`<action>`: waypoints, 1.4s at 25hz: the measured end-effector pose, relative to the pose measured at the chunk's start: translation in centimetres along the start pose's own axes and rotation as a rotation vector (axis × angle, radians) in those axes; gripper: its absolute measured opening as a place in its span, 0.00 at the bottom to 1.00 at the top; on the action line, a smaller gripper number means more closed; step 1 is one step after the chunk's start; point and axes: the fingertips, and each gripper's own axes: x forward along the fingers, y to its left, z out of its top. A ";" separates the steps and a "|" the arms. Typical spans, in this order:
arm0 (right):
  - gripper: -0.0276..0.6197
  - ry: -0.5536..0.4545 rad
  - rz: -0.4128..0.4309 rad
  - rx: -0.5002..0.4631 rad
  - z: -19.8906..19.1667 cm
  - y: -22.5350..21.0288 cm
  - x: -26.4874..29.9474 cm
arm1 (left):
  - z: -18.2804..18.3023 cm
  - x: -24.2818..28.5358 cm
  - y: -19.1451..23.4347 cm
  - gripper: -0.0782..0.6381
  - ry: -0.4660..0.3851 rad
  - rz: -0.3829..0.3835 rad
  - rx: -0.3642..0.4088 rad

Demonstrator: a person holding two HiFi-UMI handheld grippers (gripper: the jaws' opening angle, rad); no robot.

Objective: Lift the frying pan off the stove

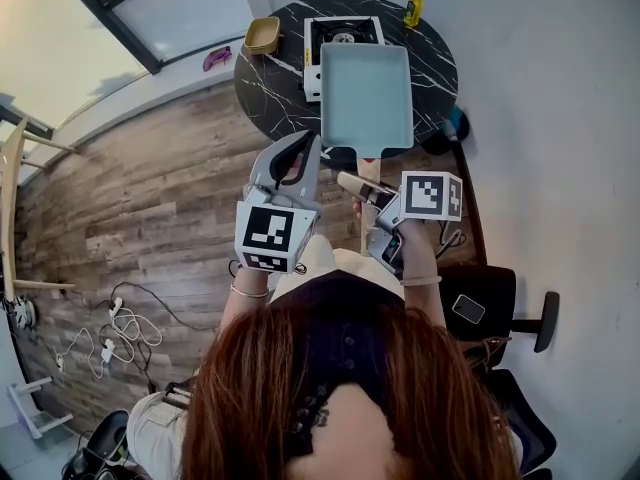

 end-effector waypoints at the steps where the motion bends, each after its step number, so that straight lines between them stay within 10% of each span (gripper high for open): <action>1: 0.18 -0.002 0.002 -0.006 0.0 0.2 0.0 | 0.1 0.1 0.0 0.13 -0.004 -0.002 0.001; 35: 0.18 -0.007 -0.023 -0.022 -6.4 6.2 -0.3 | 0.5 -7.9 1.7 0.13 -0.004 -0.002 -0.048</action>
